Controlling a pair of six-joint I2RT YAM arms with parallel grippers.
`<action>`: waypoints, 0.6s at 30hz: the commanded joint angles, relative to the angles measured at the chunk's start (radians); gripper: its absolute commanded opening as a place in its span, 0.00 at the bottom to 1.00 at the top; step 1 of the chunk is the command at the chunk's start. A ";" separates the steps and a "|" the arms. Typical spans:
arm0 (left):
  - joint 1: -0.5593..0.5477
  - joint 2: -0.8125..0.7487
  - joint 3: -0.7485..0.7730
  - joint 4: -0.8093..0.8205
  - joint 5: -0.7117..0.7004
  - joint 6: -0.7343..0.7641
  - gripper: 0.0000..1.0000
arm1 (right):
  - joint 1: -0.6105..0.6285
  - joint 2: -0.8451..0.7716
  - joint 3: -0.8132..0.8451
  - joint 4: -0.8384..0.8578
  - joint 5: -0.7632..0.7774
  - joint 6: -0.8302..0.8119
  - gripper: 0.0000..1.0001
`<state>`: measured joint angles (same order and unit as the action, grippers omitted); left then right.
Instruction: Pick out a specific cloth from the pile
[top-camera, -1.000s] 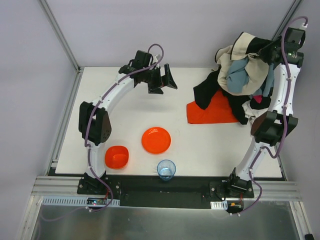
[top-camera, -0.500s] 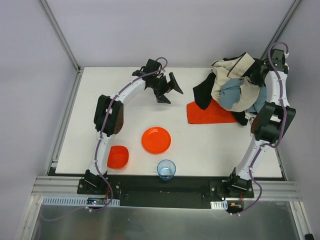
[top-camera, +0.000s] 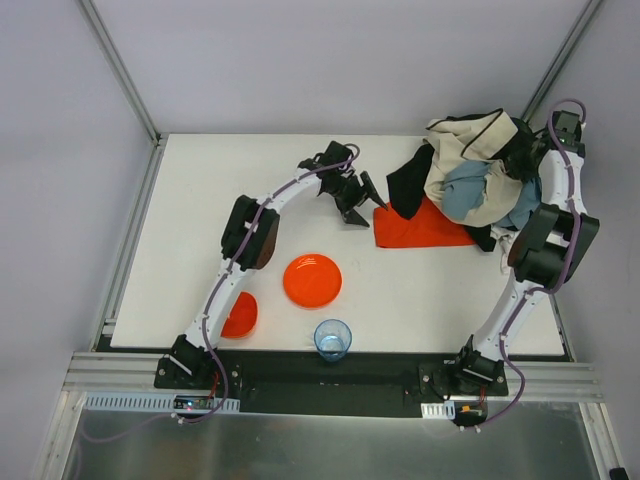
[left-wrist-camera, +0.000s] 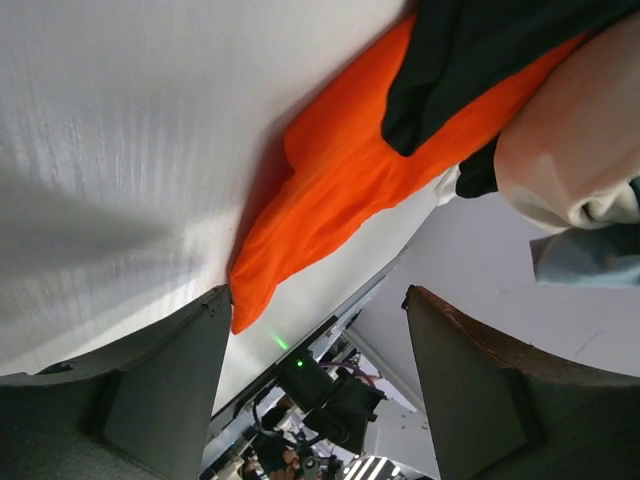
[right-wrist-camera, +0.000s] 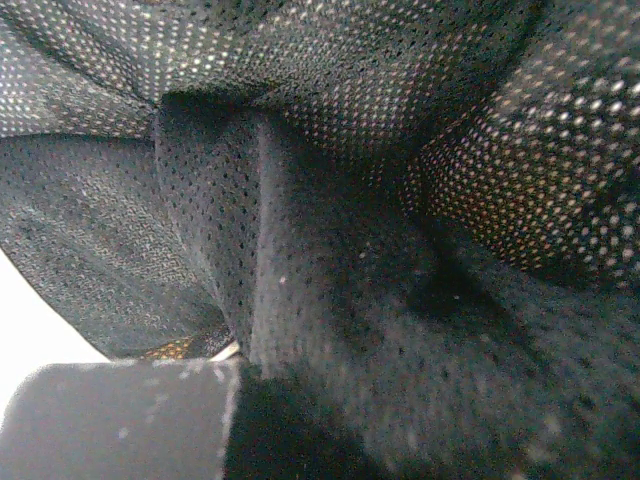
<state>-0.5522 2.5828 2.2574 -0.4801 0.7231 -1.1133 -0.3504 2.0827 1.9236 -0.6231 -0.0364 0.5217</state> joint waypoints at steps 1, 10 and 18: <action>-0.006 0.019 0.028 -0.006 -0.025 -0.046 0.68 | -0.042 0.008 -0.035 -0.003 0.011 -0.003 0.01; -0.041 0.175 0.224 0.008 -0.027 -0.095 0.53 | -0.061 0.011 -0.054 0.008 -0.026 0.003 0.01; -0.057 0.220 0.243 0.141 0.021 -0.143 0.24 | -0.079 0.013 -0.057 0.013 -0.057 0.004 0.01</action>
<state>-0.5961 2.7853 2.4718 -0.3977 0.7204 -1.2354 -0.3904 2.0827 1.8851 -0.5938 -0.1425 0.5392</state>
